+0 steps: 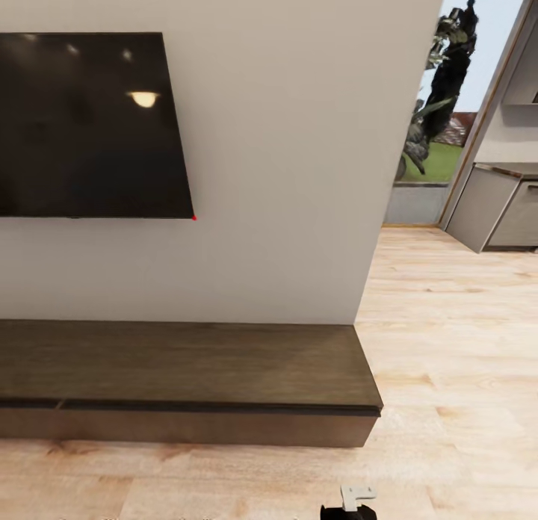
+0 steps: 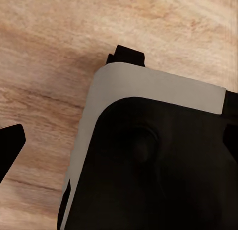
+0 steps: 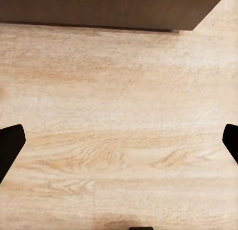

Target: Place each of the two pumpkins and all three candles from the living room inside a cabinet in the living room (use any cabinet), then make sure every cabinet is closed, and position the cauldron so it is next to a table in the living room.

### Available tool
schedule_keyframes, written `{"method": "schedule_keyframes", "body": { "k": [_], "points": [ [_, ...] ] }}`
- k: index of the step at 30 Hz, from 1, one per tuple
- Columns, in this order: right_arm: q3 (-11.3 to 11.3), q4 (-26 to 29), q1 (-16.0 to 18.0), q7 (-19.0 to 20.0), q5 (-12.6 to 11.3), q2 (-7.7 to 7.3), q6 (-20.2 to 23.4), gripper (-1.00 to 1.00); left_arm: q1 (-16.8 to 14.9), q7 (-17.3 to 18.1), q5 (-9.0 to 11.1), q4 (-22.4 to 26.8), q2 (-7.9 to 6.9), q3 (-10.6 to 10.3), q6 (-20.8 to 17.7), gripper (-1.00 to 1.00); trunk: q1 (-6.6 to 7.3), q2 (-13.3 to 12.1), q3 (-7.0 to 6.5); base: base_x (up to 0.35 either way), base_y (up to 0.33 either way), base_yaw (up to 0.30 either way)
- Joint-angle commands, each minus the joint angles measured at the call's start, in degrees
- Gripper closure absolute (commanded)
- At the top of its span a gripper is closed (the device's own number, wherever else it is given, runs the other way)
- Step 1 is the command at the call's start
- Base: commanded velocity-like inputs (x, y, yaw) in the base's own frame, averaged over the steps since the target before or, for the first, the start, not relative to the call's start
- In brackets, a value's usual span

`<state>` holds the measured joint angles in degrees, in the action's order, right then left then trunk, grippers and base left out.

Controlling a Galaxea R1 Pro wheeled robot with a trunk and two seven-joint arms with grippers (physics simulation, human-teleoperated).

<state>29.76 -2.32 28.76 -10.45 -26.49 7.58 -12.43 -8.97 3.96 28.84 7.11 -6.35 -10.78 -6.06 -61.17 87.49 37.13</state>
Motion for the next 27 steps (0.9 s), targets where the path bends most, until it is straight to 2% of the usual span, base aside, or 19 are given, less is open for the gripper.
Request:
{"method": "schedule_keyframes", "body": {
  "k": [1, 19, 27],
  "points": [
    [0.48, -0.24, 0.08, -0.04, -0.66, 0.06, -0.34, -1.0, 0.0, 0.08, 0.6, 0.09, -0.01, -0.46, -0.27, -1.0, 0.01, 0.03, 0.05, -0.152, -0.085, 0.022],
    [0.48, -0.37, 0.07, -0.18, -0.41, 0.07, -0.23, -1.0, 0.0, 0.0, 0.62, 0.03, 0.09, -0.31, -0.26, -1.0, 0.01, 0.03, 0.05, -0.018, -0.011, 0.25],
    [0.48, -0.4, 0.02, -0.12, -0.53, -0.02, -0.28, -1.0, 0.0, 0.0, 1.22, 0.01, 0.11, -0.22, -0.04, -1.0, 0.01, 0.03, 0.05, 0.0, 0.0, 0.276]
  ]
}}
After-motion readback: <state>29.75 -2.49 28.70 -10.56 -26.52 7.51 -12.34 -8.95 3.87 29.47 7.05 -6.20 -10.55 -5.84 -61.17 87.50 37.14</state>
